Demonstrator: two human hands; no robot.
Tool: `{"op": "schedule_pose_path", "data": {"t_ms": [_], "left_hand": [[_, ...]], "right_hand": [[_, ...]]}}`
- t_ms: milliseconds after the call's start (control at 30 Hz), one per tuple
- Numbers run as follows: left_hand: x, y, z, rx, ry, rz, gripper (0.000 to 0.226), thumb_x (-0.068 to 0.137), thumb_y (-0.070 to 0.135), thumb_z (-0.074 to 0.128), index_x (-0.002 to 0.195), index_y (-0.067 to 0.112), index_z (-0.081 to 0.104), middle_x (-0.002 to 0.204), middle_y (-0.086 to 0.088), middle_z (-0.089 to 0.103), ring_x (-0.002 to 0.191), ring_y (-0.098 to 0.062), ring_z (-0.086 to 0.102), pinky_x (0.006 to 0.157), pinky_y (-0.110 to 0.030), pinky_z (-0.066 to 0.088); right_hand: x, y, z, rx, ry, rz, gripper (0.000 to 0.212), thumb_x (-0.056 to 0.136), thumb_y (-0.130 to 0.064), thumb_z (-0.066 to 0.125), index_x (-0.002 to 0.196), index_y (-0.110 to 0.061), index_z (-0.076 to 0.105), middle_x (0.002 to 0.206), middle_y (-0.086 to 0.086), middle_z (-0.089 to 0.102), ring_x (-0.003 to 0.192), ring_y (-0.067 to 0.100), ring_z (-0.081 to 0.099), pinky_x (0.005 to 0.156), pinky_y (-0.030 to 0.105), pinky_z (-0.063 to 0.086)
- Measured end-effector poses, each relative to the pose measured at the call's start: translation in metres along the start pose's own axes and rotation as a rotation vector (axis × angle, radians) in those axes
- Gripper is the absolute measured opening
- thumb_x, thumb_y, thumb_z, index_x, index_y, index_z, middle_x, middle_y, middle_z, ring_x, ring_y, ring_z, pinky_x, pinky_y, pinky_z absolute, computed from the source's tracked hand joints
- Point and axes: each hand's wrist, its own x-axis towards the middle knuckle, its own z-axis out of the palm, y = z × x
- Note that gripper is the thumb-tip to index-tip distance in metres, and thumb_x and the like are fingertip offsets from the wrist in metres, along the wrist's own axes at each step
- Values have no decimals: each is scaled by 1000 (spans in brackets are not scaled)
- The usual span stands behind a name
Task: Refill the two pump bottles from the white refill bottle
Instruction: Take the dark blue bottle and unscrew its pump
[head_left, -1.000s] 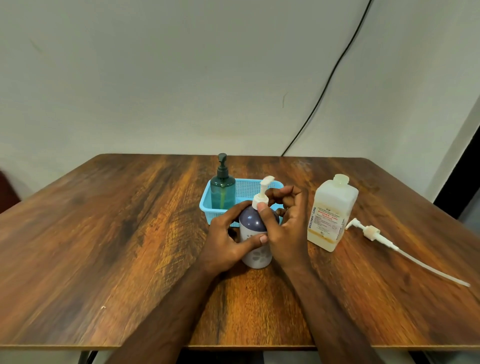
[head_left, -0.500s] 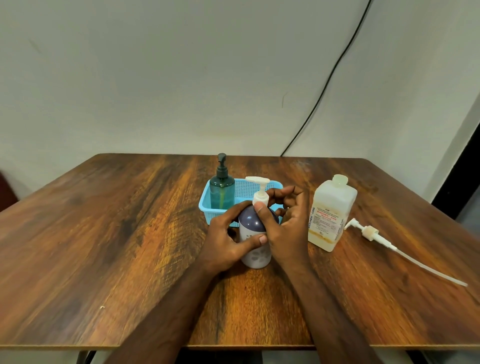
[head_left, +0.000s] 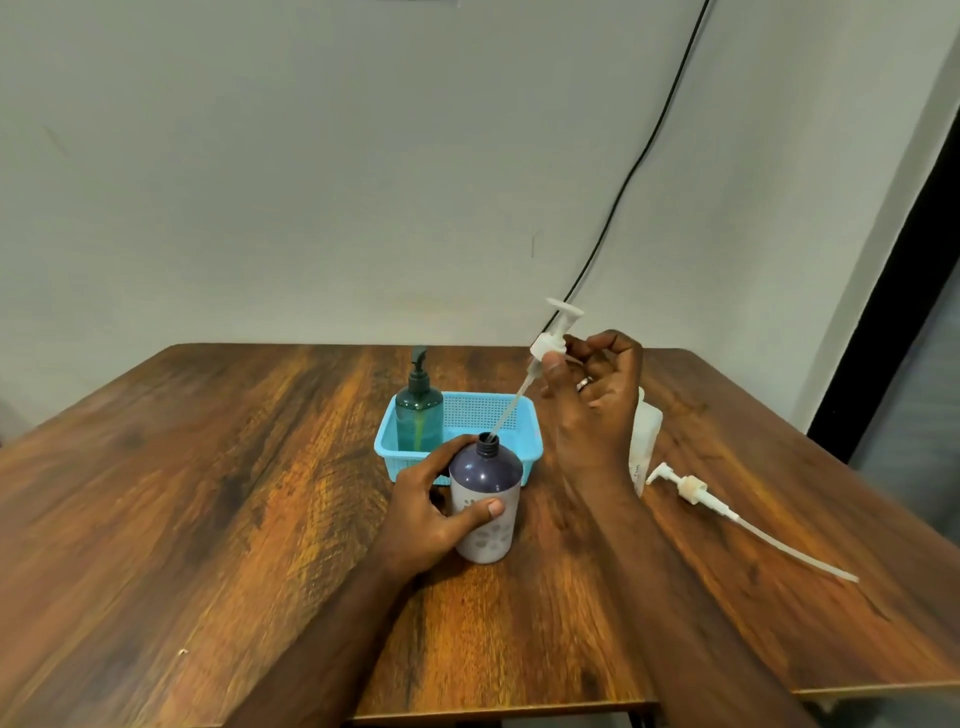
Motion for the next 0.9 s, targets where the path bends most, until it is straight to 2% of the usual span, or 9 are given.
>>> {"op": "schedule_pose_path", "data": {"t_ms": [67,167,300,367,467,600,667,800,900], "left_hand": [[0,-1,1,-20,11,3,63,70,44,82,127,39,56,122,21,65,113,-8,63,83,-22,56],[-2,-1,2,-30,19,5,64,69,44,83,127,35,58,121,19,67,112,-8,64,82,-26,58],[-3,1,-1,-47,75,-1,63,68,45,81,125,35,57,118,23,67,108,-2,65,75,-16,55],[-3,1,-3,-63,98,-8,63,69,40,84,125,35,56,119,26,66,108,0,65,74,-13,53],[-2,2,-2,-36,77,-18,62,71,24,87,123,36,56,116,31,64,107,3,63,73,-10,51],[-3,1,1,2,45,18,64,69,36,89,124,38,57,116,27,65,108,0,63,76,-12,53],[-2,-2,2,1,37,20,64,67,44,85,125,40,57,118,23,66,109,-4,64,77,-18,56],[-2,-2,4,6,43,32,64,66,47,83,125,42,57,118,22,66,109,-6,64,76,-20,56],[-2,-2,5,12,36,39,64,66,47,82,124,45,56,119,23,66,109,-5,64,76,-19,56]], "right_hand": [[11,-15,-2,83,20,-16,34,91,-4,69,105,-25,47,99,-7,72,96,25,72,83,45,58],[25,-33,-7,134,58,-60,32,91,-6,69,104,-24,47,104,7,70,97,36,71,78,46,57],[36,-42,-19,58,98,-47,31,92,-10,70,103,-28,48,106,7,70,98,29,72,74,42,60],[34,-40,-31,-85,51,0,30,91,-14,71,103,-30,48,104,1,70,95,20,71,75,37,60],[19,-25,-53,-505,-207,59,32,85,-19,78,103,-27,52,98,-8,67,88,6,66,71,18,54],[-8,-9,-74,-946,-399,106,31,82,-28,80,99,-33,54,94,-16,63,81,3,62,64,12,49],[-18,-6,-81,-1108,-416,103,32,84,-32,77,106,-35,53,102,-13,63,85,7,61,69,17,53],[-38,-3,-89,-1320,-471,204,50,93,-31,68,138,-35,47,140,-6,56,121,18,58,100,36,53],[-46,2,-94,-1405,-609,156,42,95,-28,65,135,-33,54,140,-7,56,127,18,53,105,37,49]]}}
